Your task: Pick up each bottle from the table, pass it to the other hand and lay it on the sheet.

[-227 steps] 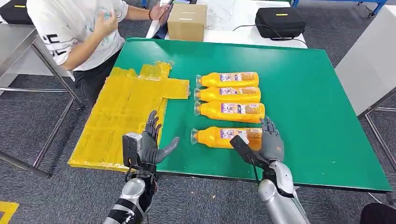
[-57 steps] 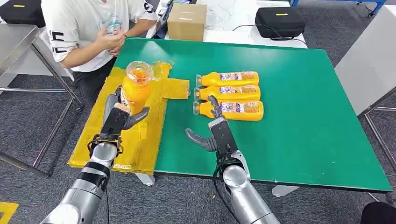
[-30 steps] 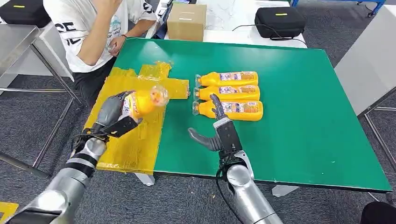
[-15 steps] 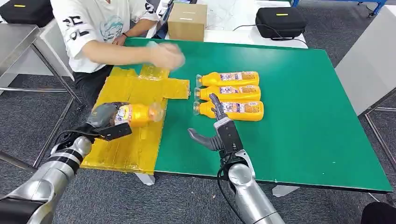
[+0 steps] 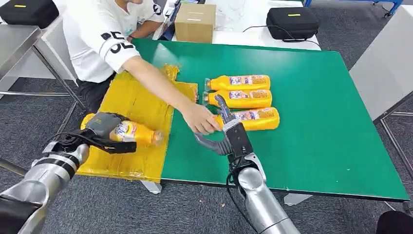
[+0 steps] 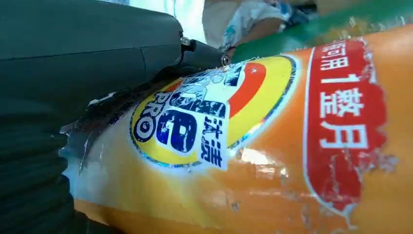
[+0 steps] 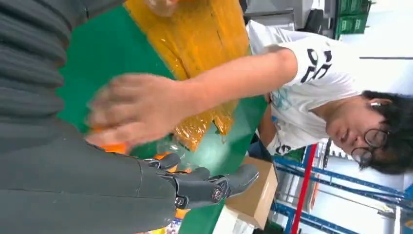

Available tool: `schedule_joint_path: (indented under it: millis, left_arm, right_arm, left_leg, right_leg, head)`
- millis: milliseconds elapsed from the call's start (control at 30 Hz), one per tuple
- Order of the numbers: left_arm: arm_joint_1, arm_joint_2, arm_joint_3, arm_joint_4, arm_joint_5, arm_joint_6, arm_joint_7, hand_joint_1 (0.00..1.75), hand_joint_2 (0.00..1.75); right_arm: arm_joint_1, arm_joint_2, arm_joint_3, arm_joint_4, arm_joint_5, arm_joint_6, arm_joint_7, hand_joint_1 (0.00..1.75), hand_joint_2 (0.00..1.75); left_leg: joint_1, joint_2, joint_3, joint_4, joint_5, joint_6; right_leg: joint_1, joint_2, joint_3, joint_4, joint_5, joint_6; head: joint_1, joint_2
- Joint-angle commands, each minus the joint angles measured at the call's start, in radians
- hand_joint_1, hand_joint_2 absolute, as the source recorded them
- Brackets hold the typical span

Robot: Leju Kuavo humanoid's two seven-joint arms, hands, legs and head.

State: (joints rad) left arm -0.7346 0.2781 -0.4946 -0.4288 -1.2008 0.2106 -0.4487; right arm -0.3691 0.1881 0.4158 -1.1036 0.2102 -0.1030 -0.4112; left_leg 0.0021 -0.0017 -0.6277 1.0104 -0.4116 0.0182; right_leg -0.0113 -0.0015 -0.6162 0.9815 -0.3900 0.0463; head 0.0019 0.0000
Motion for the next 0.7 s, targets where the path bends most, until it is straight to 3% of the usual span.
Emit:
schedule_joint_path:
  millis: [33, 133, 167, 200, 233, 467, 700]
  left_arm:
    - [-0.110, -0.047, -0.217, 0.100, -0.064, 0.001, 0.057, 1.75, 1.75]
    - [-0.078, -0.069, -0.221, 0.102, -0.064, 0.033, 0.080, 1.75, 1.75]
    - [-0.070, -0.074, -0.219, 0.104, -0.059, 0.043, 0.081, 0.93, 1.75]
    - [-0.064, -0.077, -0.216, 0.102, -0.055, 0.060, 0.082, 0.35, 1.75]
    - [-0.056, -0.086, -0.204, 0.108, -0.035, 0.062, 0.071, 0.00, 1.75]
    - [-0.009, -0.100, -0.205, 0.111, -0.023, 0.082, 0.056, 0.00, 1.75]
    - [-0.046, -0.085, -0.184, 0.096, 0.006, 0.092, 0.037, 0.00, 1.75]
  right_arm:
    - [-0.052, -0.002, 0.004, 0.059, 0.003, 0.020, 0.002, 0.00, 1.75]
    - [-0.045, -0.005, 0.004, 0.055, 0.006, 0.021, 0.006, 0.00, 1.75]
    - [-0.041, -0.006, 0.004, 0.053, 0.006, 0.022, 0.006, 0.00, 1.75]
    - [-0.040, -0.006, 0.004, 0.052, 0.006, 0.023, 0.006, 0.00, 1.75]
    - [-0.040, -0.007, 0.004, 0.054, 0.006, 0.023, 0.008, 0.00, 1.75]
    - [-0.013, -0.012, -0.003, 0.091, 0.004, 0.019, 0.011, 0.00, 1.75]
    - [-0.036, -0.011, -0.003, 0.056, 0.011, 0.014, 0.003, 0.00, 1.75]
  left_leg:
    - [0.001, -0.002, 0.001, 0.001, -0.001, 0.000]
    - [0.000, -0.002, 0.005, 0.000, -0.002, -0.001]
    - [0.000, -0.001, 0.003, -0.001, -0.001, 0.000]
    - [0.000, -0.002, 0.005, -0.001, -0.002, -0.001]
    - [0.000, -0.001, 0.004, -0.001, -0.001, -0.001]
    - [0.000, -0.001, 0.007, -0.002, -0.002, -0.001]
    - [0.000, -0.001, 0.005, 0.000, -0.001, -0.001]
  right_leg:
    - [0.001, -0.002, 0.002, 0.001, -0.001, -0.001]
    - [0.001, -0.002, 0.006, 0.000, -0.002, -0.001]
    - [0.000, -0.001, 0.004, -0.001, -0.001, -0.001]
    - [0.000, -0.001, 0.006, 0.000, -0.002, -0.001]
    - [0.000, -0.001, 0.004, 0.000, -0.002, -0.001]
    - [0.000, -0.001, 0.008, -0.002, -0.002, -0.001]
    - [0.000, 0.000, 0.005, 0.000, -0.002, -0.002]
  head:
    - [0.001, 0.000]
    - [0.001, 0.000]
    - [0.000, 0.000]
    - [0.000, 0.000]
    - [0.000, 0.000]
    - [0.000, 0.000]
    - [0.000, 0.000]
